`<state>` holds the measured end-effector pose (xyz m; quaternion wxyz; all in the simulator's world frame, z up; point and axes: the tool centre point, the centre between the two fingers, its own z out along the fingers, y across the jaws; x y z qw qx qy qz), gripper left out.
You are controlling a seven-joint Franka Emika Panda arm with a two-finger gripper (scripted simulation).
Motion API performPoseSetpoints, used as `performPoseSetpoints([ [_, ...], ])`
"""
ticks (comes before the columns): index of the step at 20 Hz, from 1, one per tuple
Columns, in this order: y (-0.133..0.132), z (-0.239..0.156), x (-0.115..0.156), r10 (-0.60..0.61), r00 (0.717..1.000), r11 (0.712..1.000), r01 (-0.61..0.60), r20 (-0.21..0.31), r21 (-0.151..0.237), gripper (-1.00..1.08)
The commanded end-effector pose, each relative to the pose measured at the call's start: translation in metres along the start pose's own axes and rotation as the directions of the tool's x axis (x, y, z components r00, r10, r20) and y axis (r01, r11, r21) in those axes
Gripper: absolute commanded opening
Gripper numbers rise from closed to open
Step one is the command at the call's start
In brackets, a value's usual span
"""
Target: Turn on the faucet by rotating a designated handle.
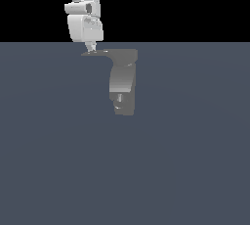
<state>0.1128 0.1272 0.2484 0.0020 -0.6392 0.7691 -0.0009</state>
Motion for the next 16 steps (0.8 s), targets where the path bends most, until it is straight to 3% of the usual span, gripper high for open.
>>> performPoseSetpoints([
  [1, 0.008, 0.0, 0.0, 0.0, 1.0, 1.0, 0.0, -0.002, -0.004, -1.0],
  [16, 0.05, 0.0, -0.002, 0.0, 1.0, 1.0, 0.0, -0.002, -0.004, -1.0],
])
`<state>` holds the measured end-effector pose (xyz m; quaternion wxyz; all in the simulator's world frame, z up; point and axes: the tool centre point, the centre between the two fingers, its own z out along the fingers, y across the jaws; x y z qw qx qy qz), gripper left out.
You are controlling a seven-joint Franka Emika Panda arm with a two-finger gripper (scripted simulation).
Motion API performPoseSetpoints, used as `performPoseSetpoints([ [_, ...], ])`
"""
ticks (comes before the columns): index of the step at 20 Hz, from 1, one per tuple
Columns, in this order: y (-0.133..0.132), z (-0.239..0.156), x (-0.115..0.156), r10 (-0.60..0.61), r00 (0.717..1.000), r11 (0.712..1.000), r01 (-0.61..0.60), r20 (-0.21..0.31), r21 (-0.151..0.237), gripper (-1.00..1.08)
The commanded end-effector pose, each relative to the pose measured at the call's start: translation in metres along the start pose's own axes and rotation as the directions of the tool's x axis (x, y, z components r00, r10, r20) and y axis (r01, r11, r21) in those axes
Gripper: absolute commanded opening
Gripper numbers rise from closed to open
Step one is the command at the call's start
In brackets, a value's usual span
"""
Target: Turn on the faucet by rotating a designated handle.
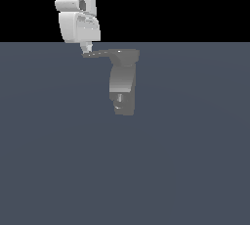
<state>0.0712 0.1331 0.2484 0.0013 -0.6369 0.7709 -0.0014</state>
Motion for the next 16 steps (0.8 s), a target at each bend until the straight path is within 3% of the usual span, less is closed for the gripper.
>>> performPoseSetpoints([
  [1, 0.011, 0.0, -0.004, -0.006, 1.0, 1.0, 0.006, 0.0, -0.004, -1.0],
  [16, 0.034, 0.0, 0.02, -0.002, 1.0, 1.0, 0.002, 0.0, -0.001, -1.0],
])
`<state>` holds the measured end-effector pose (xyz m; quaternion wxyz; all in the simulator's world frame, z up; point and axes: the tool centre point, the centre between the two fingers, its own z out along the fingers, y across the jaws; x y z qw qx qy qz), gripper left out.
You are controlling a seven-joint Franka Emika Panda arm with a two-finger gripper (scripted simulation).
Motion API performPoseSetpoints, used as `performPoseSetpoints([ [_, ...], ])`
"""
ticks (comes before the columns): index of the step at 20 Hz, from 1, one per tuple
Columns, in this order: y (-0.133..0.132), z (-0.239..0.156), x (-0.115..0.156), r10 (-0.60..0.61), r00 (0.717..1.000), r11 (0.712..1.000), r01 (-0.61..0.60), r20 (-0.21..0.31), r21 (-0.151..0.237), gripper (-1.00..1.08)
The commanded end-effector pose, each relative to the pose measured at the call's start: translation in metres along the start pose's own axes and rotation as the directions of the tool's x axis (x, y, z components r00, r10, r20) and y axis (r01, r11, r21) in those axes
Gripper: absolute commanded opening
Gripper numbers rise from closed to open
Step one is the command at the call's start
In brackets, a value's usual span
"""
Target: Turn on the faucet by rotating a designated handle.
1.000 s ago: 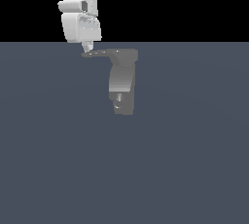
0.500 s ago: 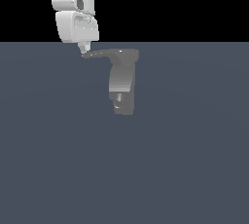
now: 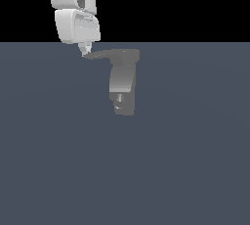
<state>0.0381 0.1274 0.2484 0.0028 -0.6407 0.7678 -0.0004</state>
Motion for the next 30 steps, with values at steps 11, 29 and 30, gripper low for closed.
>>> performPoseSetpoints([
  [11, 0.027, 0.0, 0.029, 0.007, 1.0, 1.0, -0.007, -0.004, -0.003, -1.0],
  [29, 0.061, 0.0, 0.056, -0.002, 1.0, 1.0, 0.002, -0.002, -0.003, -1.0],
  [30, 0.062, 0.0, 0.061, -0.001, 1.0, 1.0, 0.001, -0.002, -0.003, -1.0],
])
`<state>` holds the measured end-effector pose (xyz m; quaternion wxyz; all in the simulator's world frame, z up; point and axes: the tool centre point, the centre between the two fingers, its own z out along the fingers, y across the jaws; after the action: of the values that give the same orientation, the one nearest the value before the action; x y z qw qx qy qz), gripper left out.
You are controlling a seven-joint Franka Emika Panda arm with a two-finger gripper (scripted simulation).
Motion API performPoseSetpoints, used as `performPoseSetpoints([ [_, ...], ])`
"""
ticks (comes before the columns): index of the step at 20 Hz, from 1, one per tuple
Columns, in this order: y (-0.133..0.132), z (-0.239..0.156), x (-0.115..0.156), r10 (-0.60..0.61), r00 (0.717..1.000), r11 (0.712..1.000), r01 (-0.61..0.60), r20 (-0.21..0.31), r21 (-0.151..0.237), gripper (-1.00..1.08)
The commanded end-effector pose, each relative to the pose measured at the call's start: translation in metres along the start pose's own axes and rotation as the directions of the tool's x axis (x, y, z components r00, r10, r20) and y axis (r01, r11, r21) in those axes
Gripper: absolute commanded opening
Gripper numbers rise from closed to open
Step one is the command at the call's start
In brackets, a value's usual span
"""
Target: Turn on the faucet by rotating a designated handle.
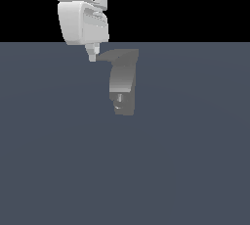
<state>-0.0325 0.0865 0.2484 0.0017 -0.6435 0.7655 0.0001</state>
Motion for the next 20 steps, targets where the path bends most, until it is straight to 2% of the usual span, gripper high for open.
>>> performPoseSetpoints([
  [1, 0.0, 0.0, 0.013, 0.006, 1.0, 1.0, -0.006, -0.001, -0.001, -1.0],
  [20, 0.007, 0.0, 0.116, 0.011, 1.0, 1.0, -0.011, -0.003, -0.002, -1.0],
])
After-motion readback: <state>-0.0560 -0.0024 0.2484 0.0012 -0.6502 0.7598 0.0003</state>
